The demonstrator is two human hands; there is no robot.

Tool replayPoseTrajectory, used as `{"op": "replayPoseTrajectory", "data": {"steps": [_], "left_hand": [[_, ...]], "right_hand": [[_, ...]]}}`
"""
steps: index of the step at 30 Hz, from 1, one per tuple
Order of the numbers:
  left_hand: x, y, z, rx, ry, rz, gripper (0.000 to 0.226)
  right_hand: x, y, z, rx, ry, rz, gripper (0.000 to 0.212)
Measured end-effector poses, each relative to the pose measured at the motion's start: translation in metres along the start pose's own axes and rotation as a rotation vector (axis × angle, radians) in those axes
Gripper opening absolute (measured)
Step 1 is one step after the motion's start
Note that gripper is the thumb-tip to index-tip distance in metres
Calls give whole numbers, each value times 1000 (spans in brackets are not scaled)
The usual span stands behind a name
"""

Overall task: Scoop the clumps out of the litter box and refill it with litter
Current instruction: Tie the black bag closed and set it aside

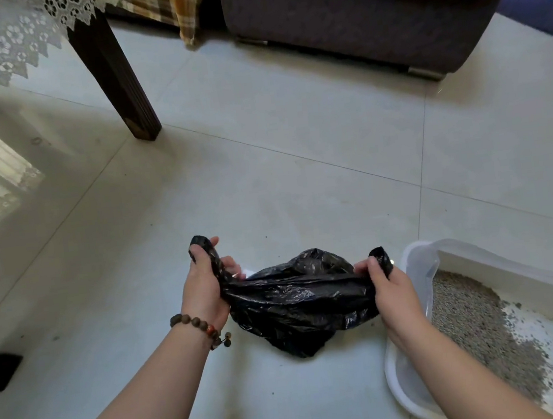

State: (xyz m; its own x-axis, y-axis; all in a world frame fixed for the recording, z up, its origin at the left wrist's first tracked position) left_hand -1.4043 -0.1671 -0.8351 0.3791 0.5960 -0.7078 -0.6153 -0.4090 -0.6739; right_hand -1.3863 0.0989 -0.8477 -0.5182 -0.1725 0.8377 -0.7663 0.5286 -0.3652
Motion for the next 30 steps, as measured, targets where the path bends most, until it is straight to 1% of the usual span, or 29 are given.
{"op": "replayPoseTrajectory", "data": {"steps": [1,2,4,5,6,8,9,10,11,12,13,14,16,17,18,21,23,24,25,27,29,30], "left_hand": [[2,1,-3,16,68,38,50],[5,0,-7,37,160,80,53],[16,-4,-17,115,335,131,77],[22,-7,-20,159,393,127,87],[28,-9,-22,199,423,109,92],[34,-14,-17,266,425,87,90],[34,-17,-11,286,413,96,82],[32,-21,-3,296,401,124,69],[29,-25,5,288,382,151,54],[26,-28,14,278,355,172,40],[23,-31,22,276,331,187,30],[22,-34,29,288,317,198,26],[22,-40,38,303,316,211,25],[23,-43,41,305,319,212,26],[24,-46,44,311,322,214,27],[25,-56,47,351,352,267,27],[24,-57,47,357,370,312,25],[23,-57,48,360,371,314,24],[21,-57,49,368,361,297,24],[16,-58,52,396,286,207,25],[13,-60,54,415,193,95,24],[13,-60,55,410,196,70,22]], "right_hand": [[2,-1,1,1,76,33,32],[3,-2,1,-6,146,67,39],[5,-7,0,-33,217,130,67],[3,-9,0,-50,218,140,74],[1,-12,0,-58,219,145,78],[-8,-19,1,-75,249,178,89],[-11,-22,2,-71,284,193,93],[-10,-26,3,-60,308,205,90],[-7,-30,5,-48,336,205,80],[-4,-31,7,-40,355,187,63],[-1,-29,9,-39,386,160,48],[4,-28,10,-42,403,133,40],[20,-25,14,-31,453,86,37],[27,-24,18,-15,460,60,32],[34,-24,21,1,446,35,27],[46,-26,30,63,418,1,19],[45,-25,34,97,295,-73,11],[43,-25,36,121,228,-105,11],[42,-26,38,146,172,-126,12],[38,-28,40,178,92,-141,15],[36,-29,40,165,68,-137,16],[37,-29,38,139,75,-127,15]]}}
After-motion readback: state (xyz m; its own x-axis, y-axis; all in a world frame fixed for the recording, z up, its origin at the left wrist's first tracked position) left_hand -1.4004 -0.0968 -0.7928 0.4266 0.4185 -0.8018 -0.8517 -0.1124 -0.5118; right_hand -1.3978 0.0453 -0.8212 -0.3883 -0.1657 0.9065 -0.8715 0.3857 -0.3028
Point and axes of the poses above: each hand's wrist, its own y-axis towards the middle knuckle, its own z-axis out of the palm, x = y × z, the point moved 3 cm from there along y, towards the middle knuckle, and after that the axes turned 14 degrees about -x, right-handed, at the moved point
